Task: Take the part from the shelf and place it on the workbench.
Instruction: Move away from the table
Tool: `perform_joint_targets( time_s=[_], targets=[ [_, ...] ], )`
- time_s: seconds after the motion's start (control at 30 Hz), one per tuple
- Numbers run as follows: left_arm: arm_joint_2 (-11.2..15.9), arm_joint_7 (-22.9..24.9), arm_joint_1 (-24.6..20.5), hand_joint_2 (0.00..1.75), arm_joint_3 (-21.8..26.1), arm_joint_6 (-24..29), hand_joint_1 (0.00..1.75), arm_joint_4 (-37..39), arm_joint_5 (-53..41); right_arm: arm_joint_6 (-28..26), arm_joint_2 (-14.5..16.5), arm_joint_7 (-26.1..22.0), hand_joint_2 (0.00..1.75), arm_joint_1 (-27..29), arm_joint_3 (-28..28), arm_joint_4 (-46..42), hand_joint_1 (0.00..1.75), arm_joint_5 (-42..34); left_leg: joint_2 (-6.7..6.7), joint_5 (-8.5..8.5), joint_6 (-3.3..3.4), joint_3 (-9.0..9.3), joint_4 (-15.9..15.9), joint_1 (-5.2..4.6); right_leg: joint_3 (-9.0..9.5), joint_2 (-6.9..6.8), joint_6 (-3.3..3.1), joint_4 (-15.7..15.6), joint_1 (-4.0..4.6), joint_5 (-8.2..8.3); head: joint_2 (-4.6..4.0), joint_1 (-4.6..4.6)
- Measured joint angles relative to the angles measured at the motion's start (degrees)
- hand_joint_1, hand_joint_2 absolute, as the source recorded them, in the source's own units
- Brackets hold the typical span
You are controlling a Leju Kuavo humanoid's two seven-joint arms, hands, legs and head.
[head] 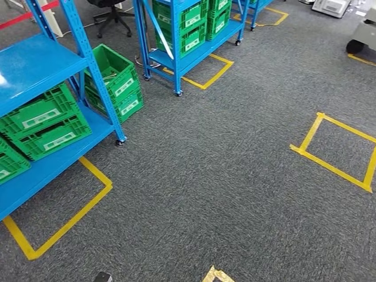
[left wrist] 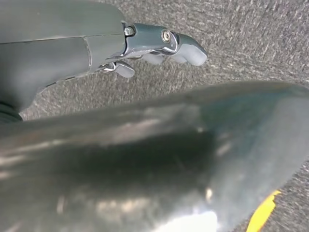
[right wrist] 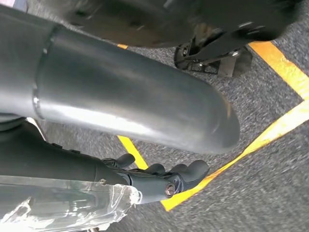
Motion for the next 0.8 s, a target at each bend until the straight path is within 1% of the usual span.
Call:
perform_joint_targets(
  time_s=[0.03, 0.07, 0.1, 0.13, 0.17, 0.2, 0.23, 0.27, 0.3, 0.33, 0.37, 0.4, 0.43, 0.47, 0.5, 0.53, 0.57, 0.6, 0.63, 0.67, 0.7, 0.73, 0.77, 0.8],
  targets=[
    [0.0, 0.0, 0.0, 0.00, 0.0, 0.0, 0.00, 0.0, 0.0, 0.0, 0.0, 0.1, 0.00, 0.1, 0.0, 0.0, 0.00, 0.0, -0.86, -0.01, 0.06, -0.01, 0.0, -0.02, -1.78, 0.40, 0.02, 3.2, 0.01, -0.87, 0.00, 0.08],
    [0.0, 0.0, 0.1, 0.00, 0.0, 0.0, 0.00, 0.0, 0.0, 0.0, 0.0, 0.1, 0.00, 0.2, 0.0, 0.0, 0.00, 0.0, -1.72, -0.02, 0.08, 0.02, 0.0, -0.03, -2.75, 0.55, 0.00, 4.5, 0.01, -0.61, 0.00, 0.15],
    [0.0, 0.0, 0.1, 0.00, 0.0, -0.1, 0.00, 0.0, 0.0, 0.0, 0.0, 0.1, 0.00, 0.2, 0.0, 0.0, 0.00, 0.0, -2.62, -0.03, 0.06, 0.08, 0.1, -0.02, -2.63, 0.67, -0.06, 3.4, -0.02, 0.83, 0.00, 0.16],
    [0.0, 0.1, 0.2, 0.00, 0.0, -0.1, 0.00, 0.0, 0.0, -0.1, 0.0, 0.1, 0.00, 0.2, 0.0, 0.0, 0.00, 0.0, -3.50, -0.04, -0.02, 0.15, 0.1, 0.02, -1.45, 1.03, -0.14, 0.2, -0.11, 3.10, 0.00, 0.17],
    [0.0, 0.0, 0.2, 0.00, 0.0, -0.1, 0.00, 0.0, 0.0, -0.1, 0.0, 0.1, 0.00, 0.2, 0.0, 0.0, 0.00, 0.0, -4.31, -0.06, -0.18, 0.21, 0.1, 0.08, 0.25, 2.15, -0.17, -4.0, -0.28, 5.30, 0.00, 0.18],
    [0.0, 0.0, 0.2, 0.00, 0.0, -0.1, 0.00, 0.0, 0.0, -0.1, 0.0, 0.1, 0.00, 0.1, 0.0, 0.0, 0.00, 0.0, -5.10, -0.12, -0.47, 0.17, 0.3, 0.07, 1.85, 3.56, -0.22, -7.8, -0.50, 6.80, 0.00, 0.17],
    [0.0, 0.0, 0.1, 0.00, 0.0, -0.1, 0.00, 0.0, 0.0, -0.1, 0.0, 0.1, 0.00, 0.1, 0.0, 0.1, 0.00, 0.0, -5.74, -0.11, -0.82, 0.04, 0.3, 0.11, 2.93, 4.72, -0.32, -10.3, -0.63, 7.55, 0.00, 0.14],
    [0.0, 0.0, 0.2, 0.00, 0.0, -0.1, 0.00, 0.0, 0.0, -0.1, 0.0, 0.1, 0.00, 0.1, 0.0, 0.1, 0.00, 0.0, -6.36, -0.05, -1.24, -0.14, 0.3, 0.17, 3.54, 5.51, -0.53, -11.5, -0.63, 7.60, 0.00, 0.13],
    [0.0, 0.1, 0.2, 0.00, 0.0, 0.0, 0.00, 0.0, 0.0, -0.1, 0.0, 0.1, 0.00, 0.0, 0.0, 0.1, 0.00, 0.0, -6.97, 0.09, -1.70, -0.35, 0.3, 0.27, 3.74, 5.39, -0.86, -11.6, -0.51, 7.49, 0.00, 0.10],
    [0.0, 0.1, 0.4, 0.00, 0.1, 0.0, 0.00, 0.0, 0.0, -0.1, 0.0, 0.1, 0.00, 0.0, 0.0, 0.1, 0.00, 0.0, -7.45, 0.24, -2.09, -0.49, 0.1, 0.45, 3.87, 4.74, -1.30, -11.6, -0.43, 7.62, 0.00, 0.09],
    [0.0, 0.1, 0.5, 0.00, 0.1, 0.0, 0.00, 0.0, 0.0, -0.1, 0.0, 0.1, 0.00, 0.0, -0.1, 0.1, 0.00, 0.0, -6.92, 0.11, -2.42, -0.67, 0.3, 0.47, 4.04, 4.09, -1.73, -11.7, -0.39, 7.76, 0.00, 0.07],
    [0.0, 0.1, 0.6, 0.00, 0.1, 0.1, 0.00, 0.0, 0.0, -0.1, 0.0, 0.1, 0.00, 0.0, -0.1, 0.1, 0.00, 0.0, -5.53, -0.61, -2.71, -1.21, 1.3, 0.41, 4.09, 3.36, -2.13, -11.9, -0.40, 7.90, 0.00, -0.11],
    [0.1, 0.1, 0.6, 0.00, 0.2, 0.1, 0.00, 0.0, 0.0, -0.1, 0.0, 0.1, 0.00, 0.1, -0.1, 0.1, 0.00, 0.0, -3.68, -2.07, -2.93, -2.34, 3.7, 0.31, 4.13, 2.52, -2.48, -12.0, -0.42, 7.97, 0.00, -0.28],
    [0.0, 0.1, 0.5, 0.00, 0.2, 0.2, 0.00, 0.0, 0.0, -0.1, 0.0, 0.0, 0.00, 0.2, -0.1, 0.1, 0.00, 0.0, -1.66, -4.04, -3.14, -4.07, 7.3, 0.22, 4.14, 1.60, -2.72, -12.0, -0.29, 7.93, 0.00, -0.46],
    [0.0, 0.1, 0.3, 0.00, 0.2, 0.2, 0.00, 0.0, 0.0, -0.1, 0.0, 0.0, 0.00, 0.3, -0.2, 0.1, 0.00, 0.0, -0.54, -6.04, -3.33, -6.13, 11.5, 0.24, 4.13, 0.63, -2.94, -12.0, -0.19, 7.85, 0.00, -0.60],
    [0.0, 0.1, 0.2, 0.00, 0.3, 0.2, 0.00, 0.0, 0.0, -0.1, 0.0, 0.0, 0.00, 0.4, -0.3, 0.1, 0.00, 0.0, -0.11, -7.39, -3.46, -7.89, 15.1, 0.28, 4.13, -0.34, -3.04, -12.0, -0.10, 7.77, 0.00, -0.58],
    [-0.1, 0.1, 0.3, 0.00, 0.4, 0.2, 0.00, 0.0, 0.0, -0.1, 0.0, 0.0, 0.00, 0.4, -0.4, 0.1, 0.00, 0.0, 0.04, -7.65, -3.50, -8.77, 17.0, 0.30, 4.16, -1.22, -3.10, -12.0, -0.04, 7.69, 0.00, -0.60],
    [-0.1, 0.1, 0.4, 0.00, 0.5, 0.2, 0.00, 0.0, 0.0, -0.1, 0.0, 0.0, 0.00, 0.3, -0.5, 0.1, 0.00, 0.0, 0.13, -6.75, -3.46, -8.48, 16.6, 0.30, 4.23, -2.00, -3.11, -12.0, 0.00, 7.62, 0.00, -0.60],
    [-0.1, 0.1, 0.5, 0.00, 0.5, 0.2, 0.00, 0.0, 0.0, -0.1, 0.0, 0.0, 0.00, 0.3, -0.5, 0.1, 0.00, 0.0, 0.47, -5.00, -3.32, -7.06, 13.9, 0.24, 4.35, -2.70, -3.05, -12.0, 0.03, 7.53, 0.00, -0.61],
    [-0.1, 0.1, 0.5, 0.00, 0.6, 0.2, 0.00, 0.0, 0.0, -0.1, 0.0, 0.0, 0.00, 0.2, -0.6, 0.1, 0.00, 0.0, 1.58, -2.93, -3.02, -4.83, 9.9, 0.09, 4.54, -3.37, -2.94, -12.0, 0.07, 7.40, 0.00, -0.62],
    [0.0, 0.1, 0.4, 0.00, 0.6, 0.2, 0.00, 0.0, 0.0, 0.0, 0.0, 0.0, 0.00, 0.2, -0.6, 0.1, 0.00, 0.0, 3.04, -1.42, -2.69, -2.64, 5.7, -0.21, 4.70, -4.01, -2.72, -12.0, 0.24, 7.19, 0.00, -0.63],
    [0.0, 0.1, 0.2, 0.00, 0.6, 0.3, 0.00, 0.0, 0.0, 0.0, 0.0, -0.1, 0.00, 0.2, -0.6, 0.1, 0.00, 0.0, 4.24, -0.48, -2.29, -1.03, 2.6, -0.45, 4.83, -4.61, -2.47, -11.9, 0.41, 7.00, 0.00, -0.61],
    [0.0, 0.1, 0.1, 0.00, 0.6, 0.3, 0.00, 0.1, 0.0, 0.0, 0.0, -0.1, 0.00, 0.2, -0.7, 0.1, 0.00, 0.0, 4.99, -0.15, -1.93, -0.17, 0.8, -0.67, 4.97, -5.21, -2.19, -11.9, 0.56, 6.82, 0.00, -0.58],
    [0.0, 0.1, 0.1, 0.00, 0.7, 0.4, 0.00, 0.1, 0.0, 0.1, 0.0, -0.1, 0.00, 0.2, -0.7, 0.1, 0.00, -0.1, 4.83, -0.25, -1.66, -0.10, 0.3, -0.83, 5.12, -5.83, -1.91, -12.0, 0.67, 6.70, 0.00, -0.54]
  ],
)
